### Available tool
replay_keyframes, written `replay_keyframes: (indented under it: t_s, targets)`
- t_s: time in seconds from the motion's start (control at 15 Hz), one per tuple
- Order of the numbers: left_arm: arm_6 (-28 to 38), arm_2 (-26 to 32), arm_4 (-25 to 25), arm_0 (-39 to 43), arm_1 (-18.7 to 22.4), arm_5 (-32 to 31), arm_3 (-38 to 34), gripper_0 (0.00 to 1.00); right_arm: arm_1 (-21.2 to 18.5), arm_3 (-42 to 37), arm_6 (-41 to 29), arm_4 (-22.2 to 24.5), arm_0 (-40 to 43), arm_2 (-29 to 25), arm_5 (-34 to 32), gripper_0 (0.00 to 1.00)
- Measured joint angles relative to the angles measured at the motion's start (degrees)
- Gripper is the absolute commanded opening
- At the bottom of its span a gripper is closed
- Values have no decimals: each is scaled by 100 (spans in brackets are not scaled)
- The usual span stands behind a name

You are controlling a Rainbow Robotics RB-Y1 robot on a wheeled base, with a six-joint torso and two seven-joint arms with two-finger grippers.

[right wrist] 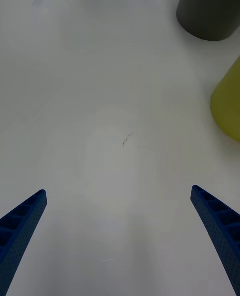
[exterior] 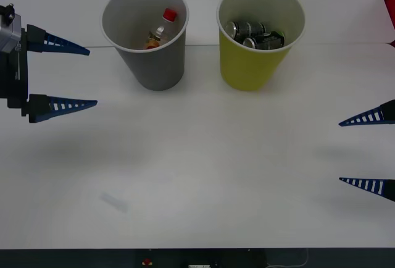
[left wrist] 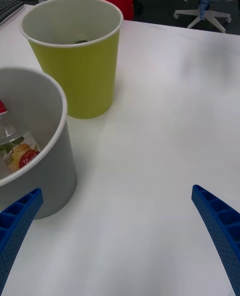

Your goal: Put the can into the green bin and the plastic bottle into the gray bin

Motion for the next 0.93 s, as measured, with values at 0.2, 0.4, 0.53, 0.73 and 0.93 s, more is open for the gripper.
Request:
replay_keyframes:
  t_s: [0.2, 0.4, 0.53, 0.73, 0.93]
  targets:
    - [-1003, 66, 148, 627, 95, -1, -48, 100, 0, 0, 0, 0, 0, 0, 0, 100]
    - [-1686, 69, 353, 1174, 240, -11, -56, 100, 0, 0, 0, 0, 0, 0, 0, 100]
    - [-1852, 69, 488, 1432, 345, -55, -57, 100, 0, 0, 0, 0, 0, 0, 0, 100]
    - [-1968, 97, 682, 1689, 363, -88, -57, 100, 0, 0, 0, 0, 0, 0, 0, 100]
    - [-2220, 146, 815, 1917, 363, -82, -79, 100, 0, 0, 0, 0, 0, 0, 0, 100]
